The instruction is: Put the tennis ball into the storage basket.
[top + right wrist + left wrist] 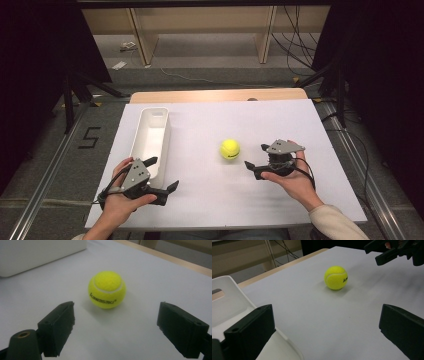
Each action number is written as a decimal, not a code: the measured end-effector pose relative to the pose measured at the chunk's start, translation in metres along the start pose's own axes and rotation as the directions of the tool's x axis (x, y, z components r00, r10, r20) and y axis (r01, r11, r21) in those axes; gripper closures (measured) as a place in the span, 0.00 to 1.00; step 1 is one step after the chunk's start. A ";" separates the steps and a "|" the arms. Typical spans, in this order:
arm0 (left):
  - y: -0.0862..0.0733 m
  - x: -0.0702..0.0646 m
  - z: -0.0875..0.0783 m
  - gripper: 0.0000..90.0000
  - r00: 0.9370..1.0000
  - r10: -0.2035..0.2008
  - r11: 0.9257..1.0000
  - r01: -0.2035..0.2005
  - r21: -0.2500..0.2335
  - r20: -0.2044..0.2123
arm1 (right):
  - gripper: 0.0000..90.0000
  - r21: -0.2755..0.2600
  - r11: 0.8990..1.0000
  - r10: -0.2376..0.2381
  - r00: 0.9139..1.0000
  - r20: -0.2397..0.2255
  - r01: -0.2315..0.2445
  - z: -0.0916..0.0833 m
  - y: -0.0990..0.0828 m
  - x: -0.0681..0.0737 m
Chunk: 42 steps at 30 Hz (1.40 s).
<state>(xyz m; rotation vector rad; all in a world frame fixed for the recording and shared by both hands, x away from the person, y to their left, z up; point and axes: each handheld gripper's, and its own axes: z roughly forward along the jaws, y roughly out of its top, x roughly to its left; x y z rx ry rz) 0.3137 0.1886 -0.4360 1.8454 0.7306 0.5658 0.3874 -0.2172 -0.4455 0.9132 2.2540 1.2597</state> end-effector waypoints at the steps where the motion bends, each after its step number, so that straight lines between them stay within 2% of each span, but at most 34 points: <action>1: 0.000 0.000 0.000 0.00 1.000 0.000 1.000 0.000 0.000 0.000 | 0.17 0.002 1.000 0.003 1.000 -0.001 -0.003 0.001 0.000 0.000; 42: 0.001 0.000 0.000 0.00 1.000 -0.004 1.000 0.004 -0.009 0.007 | 0.17 0.027 1.000 0.004 1.000 -0.007 -0.004 0.035 0.014 0.001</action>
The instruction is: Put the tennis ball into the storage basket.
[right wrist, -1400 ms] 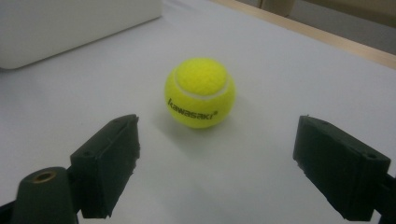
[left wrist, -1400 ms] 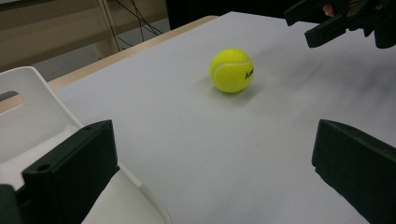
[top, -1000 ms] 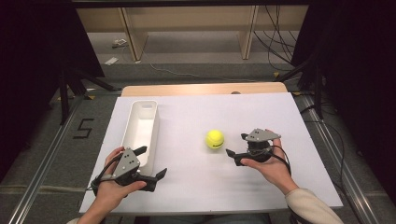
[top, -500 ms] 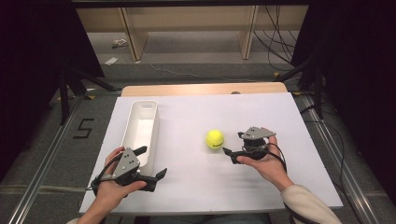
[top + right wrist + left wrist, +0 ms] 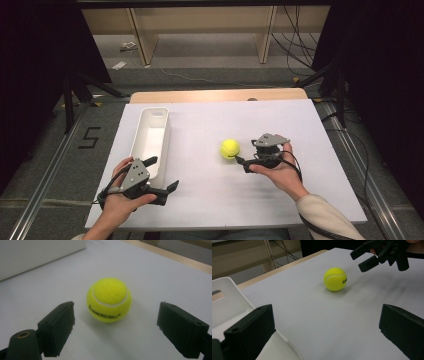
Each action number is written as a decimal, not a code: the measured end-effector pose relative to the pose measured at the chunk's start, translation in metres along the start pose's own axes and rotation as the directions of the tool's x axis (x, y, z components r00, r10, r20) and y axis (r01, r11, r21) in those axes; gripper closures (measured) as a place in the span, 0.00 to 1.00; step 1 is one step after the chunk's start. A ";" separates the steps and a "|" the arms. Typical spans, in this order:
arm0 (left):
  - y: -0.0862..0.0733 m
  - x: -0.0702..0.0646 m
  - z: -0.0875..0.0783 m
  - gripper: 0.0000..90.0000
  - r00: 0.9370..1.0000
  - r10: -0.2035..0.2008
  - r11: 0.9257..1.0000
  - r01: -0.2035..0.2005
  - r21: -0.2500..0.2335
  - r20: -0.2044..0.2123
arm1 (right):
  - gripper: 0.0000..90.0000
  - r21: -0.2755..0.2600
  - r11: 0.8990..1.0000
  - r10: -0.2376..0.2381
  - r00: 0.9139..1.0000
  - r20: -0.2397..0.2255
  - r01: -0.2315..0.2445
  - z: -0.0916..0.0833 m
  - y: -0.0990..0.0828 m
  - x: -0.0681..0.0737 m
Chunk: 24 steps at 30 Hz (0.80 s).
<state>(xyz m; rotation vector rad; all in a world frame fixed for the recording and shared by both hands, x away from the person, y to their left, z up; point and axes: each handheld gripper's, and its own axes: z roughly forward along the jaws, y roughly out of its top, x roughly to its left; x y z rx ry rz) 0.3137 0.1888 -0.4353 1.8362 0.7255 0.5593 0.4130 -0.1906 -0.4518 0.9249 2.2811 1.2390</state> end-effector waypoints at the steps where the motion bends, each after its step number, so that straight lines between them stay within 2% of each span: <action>1: 0.000 0.000 0.000 0.00 1.000 0.001 1.000 -0.001 0.000 0.001 | 0.17 0.001 1.000 0.002 1.000 0.000 -0.002 0.001 0.000 0.000; 24: 0.000 0.000 0.000 0.00 1.000 0.003 1.000 -0.003 -0.003 0.002 | 0.17 0.026 1.000 0.002 1.000 0.003 -0.002 0.029 0.008 0.002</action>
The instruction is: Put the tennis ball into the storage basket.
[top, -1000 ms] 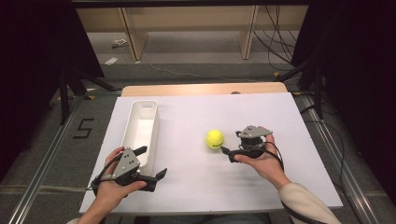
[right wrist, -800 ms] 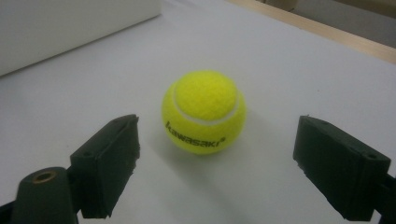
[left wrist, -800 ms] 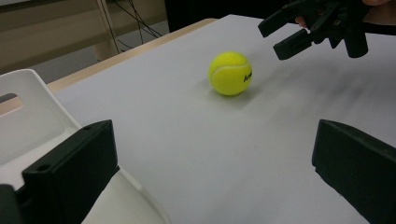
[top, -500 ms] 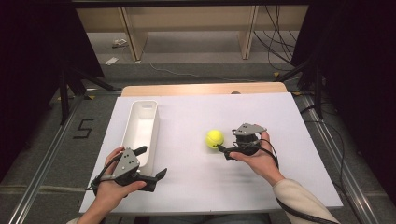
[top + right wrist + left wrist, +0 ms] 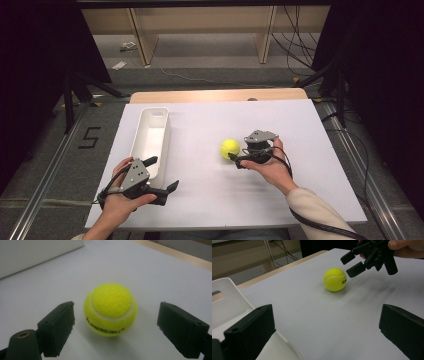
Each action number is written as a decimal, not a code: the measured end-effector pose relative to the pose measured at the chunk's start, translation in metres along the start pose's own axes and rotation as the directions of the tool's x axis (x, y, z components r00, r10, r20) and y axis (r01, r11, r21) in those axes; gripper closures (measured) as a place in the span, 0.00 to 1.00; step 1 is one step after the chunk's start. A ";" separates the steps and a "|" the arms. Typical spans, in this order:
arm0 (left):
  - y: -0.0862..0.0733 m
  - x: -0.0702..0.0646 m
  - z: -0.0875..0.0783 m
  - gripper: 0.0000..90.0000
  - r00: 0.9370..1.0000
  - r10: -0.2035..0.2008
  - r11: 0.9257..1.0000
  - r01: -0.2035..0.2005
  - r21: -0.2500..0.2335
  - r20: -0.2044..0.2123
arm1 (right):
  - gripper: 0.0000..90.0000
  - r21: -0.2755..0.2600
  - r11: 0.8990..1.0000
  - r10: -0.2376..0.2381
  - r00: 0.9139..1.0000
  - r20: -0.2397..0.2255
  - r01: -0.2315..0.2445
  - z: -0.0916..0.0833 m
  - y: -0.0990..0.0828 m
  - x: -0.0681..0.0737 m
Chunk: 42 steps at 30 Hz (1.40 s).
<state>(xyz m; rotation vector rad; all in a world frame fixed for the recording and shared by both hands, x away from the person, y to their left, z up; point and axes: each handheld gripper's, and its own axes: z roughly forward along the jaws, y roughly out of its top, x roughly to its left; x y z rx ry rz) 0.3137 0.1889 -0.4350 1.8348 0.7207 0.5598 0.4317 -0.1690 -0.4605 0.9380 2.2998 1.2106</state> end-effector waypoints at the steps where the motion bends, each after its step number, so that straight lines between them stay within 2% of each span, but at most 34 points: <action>1: 0.000 0.000 0.000 0.00 1.000 0.001 1.000 -0.001 0.000 0.000 | 0.17 0.002 1.000 0.001 1.000 0.002 -0.001 0.002 0.000 0.000; 17: 0.000 0.000 0.000 0.00 1.000 -0.001 1.000 0.001 -0.002 0.002 | 0.16 0.052 0.999 0.003 1.000 0.000 -0.003 0.028 0.004 0.003; 42: 0.000 0.000 0.000 0.00 1.000 -0.002 1.000 0.002 -0.001 0.009 | 0.16 0.100 0.995 0.002 1.000 -0.002 -0.002 0.050 0.002 0.005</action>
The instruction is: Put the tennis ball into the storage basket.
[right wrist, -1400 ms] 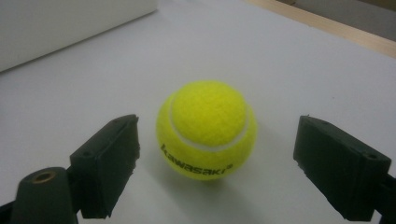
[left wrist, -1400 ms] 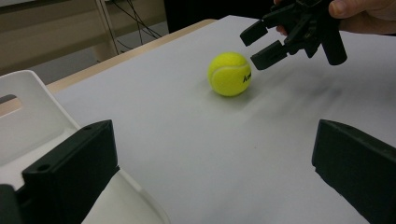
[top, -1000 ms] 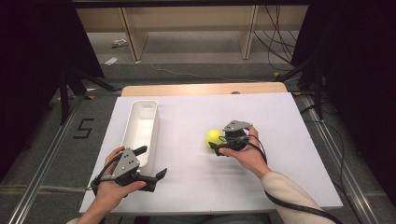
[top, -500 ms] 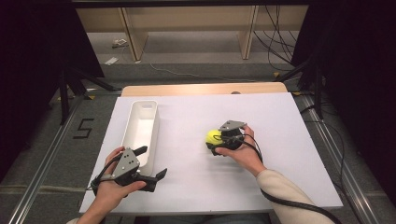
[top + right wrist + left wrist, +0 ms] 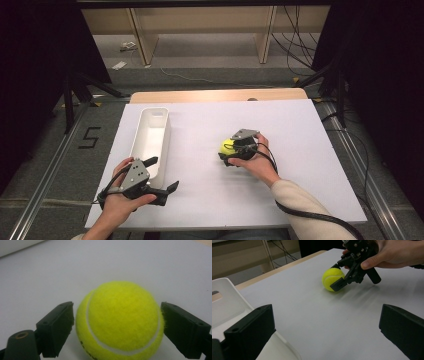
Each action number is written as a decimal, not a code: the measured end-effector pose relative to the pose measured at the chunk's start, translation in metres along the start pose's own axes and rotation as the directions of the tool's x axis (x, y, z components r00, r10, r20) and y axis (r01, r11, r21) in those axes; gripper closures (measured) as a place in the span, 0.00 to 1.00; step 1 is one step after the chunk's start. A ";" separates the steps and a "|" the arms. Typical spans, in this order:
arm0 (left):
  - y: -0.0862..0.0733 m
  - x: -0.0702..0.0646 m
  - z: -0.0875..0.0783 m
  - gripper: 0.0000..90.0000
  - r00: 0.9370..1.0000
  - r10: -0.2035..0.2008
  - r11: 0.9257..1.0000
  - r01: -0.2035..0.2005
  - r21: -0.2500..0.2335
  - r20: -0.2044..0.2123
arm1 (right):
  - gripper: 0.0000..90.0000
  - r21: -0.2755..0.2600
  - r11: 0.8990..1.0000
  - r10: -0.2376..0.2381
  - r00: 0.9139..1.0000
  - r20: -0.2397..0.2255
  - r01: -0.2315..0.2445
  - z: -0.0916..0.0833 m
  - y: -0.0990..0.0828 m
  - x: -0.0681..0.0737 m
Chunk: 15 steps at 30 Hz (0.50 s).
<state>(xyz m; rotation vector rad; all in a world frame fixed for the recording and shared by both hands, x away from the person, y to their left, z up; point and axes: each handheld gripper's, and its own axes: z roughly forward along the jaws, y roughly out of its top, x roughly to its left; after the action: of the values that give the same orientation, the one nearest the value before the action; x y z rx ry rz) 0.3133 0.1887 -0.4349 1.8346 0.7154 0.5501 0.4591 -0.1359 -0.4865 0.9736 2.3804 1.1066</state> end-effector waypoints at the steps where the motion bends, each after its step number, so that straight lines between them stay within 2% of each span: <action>1: 0.000 0.000 0.000 0.00 1.000 0.000 1.000 0.000 0.000 0.000 | 0.16 0.000 1.000 0.000 1.000 0.000 0.000 0.000 0.000 0.000; 7: 0.000 0.000 0.000 0.00 1.000 0.001 1.000 -0.001 0.000 0.000 | 0.17 0.005 1.000 -0.010 1.000 0.002 0.010 0.004 0.000 0.001; 15: 0.000 0.001 0.000 0.00 1.000 0.000 1.000 0.000 0.000 -0.002 | 0.21 0.011 1.000 0.001 1.000 0.001 -0.001 0.007 -0.001 0.001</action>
<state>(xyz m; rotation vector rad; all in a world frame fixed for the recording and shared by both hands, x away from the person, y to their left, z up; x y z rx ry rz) 0.3134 0.1894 -0.4347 1.8342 0.7163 0.5521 0.4613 -0.1319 -0.4915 0.9785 2.3882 1.0939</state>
